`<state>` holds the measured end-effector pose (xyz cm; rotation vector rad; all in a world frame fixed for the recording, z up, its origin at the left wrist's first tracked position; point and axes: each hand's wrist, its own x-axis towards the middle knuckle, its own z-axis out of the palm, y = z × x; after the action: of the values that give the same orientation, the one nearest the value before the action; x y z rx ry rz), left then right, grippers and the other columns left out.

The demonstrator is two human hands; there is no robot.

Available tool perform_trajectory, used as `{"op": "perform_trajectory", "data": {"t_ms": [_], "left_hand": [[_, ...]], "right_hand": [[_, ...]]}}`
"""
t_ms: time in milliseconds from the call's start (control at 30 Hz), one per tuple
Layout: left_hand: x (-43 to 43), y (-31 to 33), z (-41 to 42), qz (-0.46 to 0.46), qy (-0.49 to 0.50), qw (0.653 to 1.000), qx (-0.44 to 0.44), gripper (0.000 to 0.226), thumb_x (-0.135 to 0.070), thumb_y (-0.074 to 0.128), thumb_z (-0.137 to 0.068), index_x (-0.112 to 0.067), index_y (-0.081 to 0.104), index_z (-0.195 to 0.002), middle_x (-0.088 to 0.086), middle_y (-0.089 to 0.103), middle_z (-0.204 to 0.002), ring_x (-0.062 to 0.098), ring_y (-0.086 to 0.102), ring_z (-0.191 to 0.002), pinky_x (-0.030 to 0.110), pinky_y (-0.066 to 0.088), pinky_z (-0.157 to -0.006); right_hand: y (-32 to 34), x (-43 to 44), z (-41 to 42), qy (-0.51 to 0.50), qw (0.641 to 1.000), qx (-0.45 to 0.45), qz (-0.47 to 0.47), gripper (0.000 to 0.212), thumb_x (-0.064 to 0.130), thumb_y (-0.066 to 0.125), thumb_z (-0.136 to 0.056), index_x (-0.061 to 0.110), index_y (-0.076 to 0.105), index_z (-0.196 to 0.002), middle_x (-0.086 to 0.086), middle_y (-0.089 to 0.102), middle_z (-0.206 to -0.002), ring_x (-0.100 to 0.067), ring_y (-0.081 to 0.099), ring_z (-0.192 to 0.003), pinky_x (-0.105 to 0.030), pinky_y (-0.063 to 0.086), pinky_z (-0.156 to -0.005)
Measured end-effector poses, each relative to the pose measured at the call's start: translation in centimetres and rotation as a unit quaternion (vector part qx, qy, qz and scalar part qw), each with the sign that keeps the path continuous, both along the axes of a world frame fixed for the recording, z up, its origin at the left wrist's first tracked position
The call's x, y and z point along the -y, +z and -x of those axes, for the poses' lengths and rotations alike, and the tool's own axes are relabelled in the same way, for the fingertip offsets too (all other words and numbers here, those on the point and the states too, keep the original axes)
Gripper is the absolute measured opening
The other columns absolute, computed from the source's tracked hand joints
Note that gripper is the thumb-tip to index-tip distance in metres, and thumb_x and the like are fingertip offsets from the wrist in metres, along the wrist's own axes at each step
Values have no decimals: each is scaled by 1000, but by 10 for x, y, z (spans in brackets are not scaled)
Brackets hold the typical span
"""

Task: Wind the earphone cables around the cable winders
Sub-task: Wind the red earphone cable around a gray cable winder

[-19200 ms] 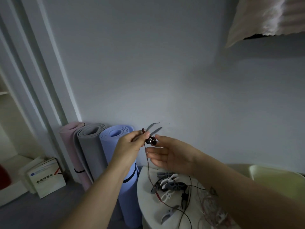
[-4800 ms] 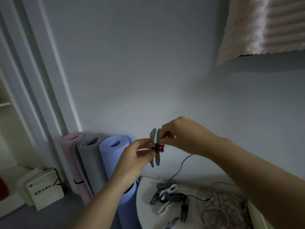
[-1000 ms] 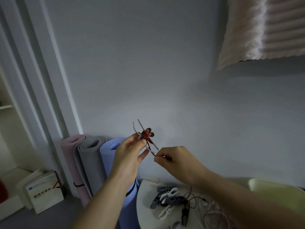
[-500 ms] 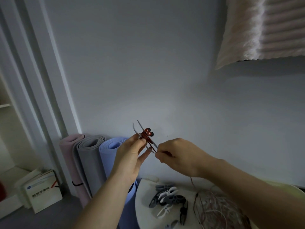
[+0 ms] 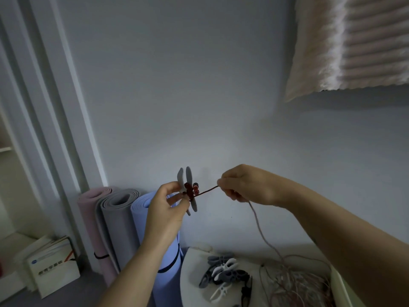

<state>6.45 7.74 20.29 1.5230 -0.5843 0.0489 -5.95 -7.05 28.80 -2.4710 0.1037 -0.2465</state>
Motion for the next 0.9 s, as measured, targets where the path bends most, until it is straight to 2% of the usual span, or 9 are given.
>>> {"op": "perform_trajectory", "data": {"t_ms": [67, 133, 267, 433, 500, 667, 733, 800, 900], "left_hand": [[0, 3, 0, -8, -3, 1000, 25, 27, 0, 62, -89, -26, 61, -97, -7, 67, -101, 11, 64, -98, 14, 51, -72], [0, 5, -2, -16, 0, 999, 43, 28, 2, 61, -89, -26, 61, -96, -10, 68, -98, 4, 64, -94, 7, 47, -62], [-2, 12, -4, -42, 19, 994, 95, 33, 1, 61, -89, -31, 59, -95, -6, 71, -96, 2, 68, -82, 13, 49, -66], [0, 43, 0, -74, 47, 967, 238, 45, 1, 64, -86, -42, 54, -93, -18, 65, -96, 2, 65, -91, 20, 52, -81], [3, 58, 0, -77, 48, 951, 296, 42, 3, 65, -84, -37, 56, -95, -15, 67, -98, 7, 66, -92, 26, 53, -83], [11, 86, 4, -96, 33, 924, 368, 34, 2, 65, -84, -24, 61, -104, -7, 66, -105, 7, 64, -95, 22, 52, -85], [15, 92, 5, -98, 33, 914, 393, 32, 1, 64, -84, -21, 62, -106, -8, 65, -106, 5, 63, -94, 17, 50, -83], [17, 96, 4, -101, 37, 907, 407, 31, 1, 64, -84, -19, 62, -107, -9, 63, -106, 5, 62, -93, 14, 48, -82], [15, 96, 0, -107, 50, 906, 406, 31, 3, 64, -83, -17, 63, -107, -9, 62, -105, 6, 61, -93, 7, 45, -80]], "right_hand": [[-1, 1, -1, 6, 998, -6, -63, 40, 26, 41, -100, 13, 43, -62, -1, 41, -60, -11, 34, -53, -24, 32, -57], [-3, 3, -1, -5, 1000, 0, -12, 40, 36, 46, -98, 16, 50, -63, 5, 40, -56, -6, 34, -49, -20, 31, -55], [-2, 8, -3, -30, 996, 31, 83, 19, 40, 57, -91, 24, 61, -83, 11, 53, -64, -1, 47, -51, -13, 35, -54], [0, 20, -7, 30, 983, -81, -162, 15, 17, 57, -93, 11, 62, -80, -2, 61, -68, -12, 59, -57, -23, 50, -64], [3, 22, -9, 33, 979, -96, -180, 10, 18, 58, -93, 10, 63, -89, -1, 58, -65, -12, 56, -55, -23, 49, -63], [20, 13, -23, 32, 981, -125, -148, 43, 24, 63, -90, 15, 48, -129, -6, 64, -80, -16, 64, -66, -29, 55, -75], [24, 10, -29, 44, 977, -102, -184, 38, 21, 64, -90, 13, 51, -125, -8, 66, -92, -18, 66, -76, -33, 54, -87], [27, 7, -32, 51, 976, -55, -205, 23, 18, 62, -90, 11, 60, -112, -5, 64, -90, -15, 62, -73, -28, 54, -81], [28, 1, -28, -5, 997, 40, -64, 15, 23, 58, -92, 13, 68, -93, 2, 55, -72, -8, 49, -61, -21, 49, -64]]}}
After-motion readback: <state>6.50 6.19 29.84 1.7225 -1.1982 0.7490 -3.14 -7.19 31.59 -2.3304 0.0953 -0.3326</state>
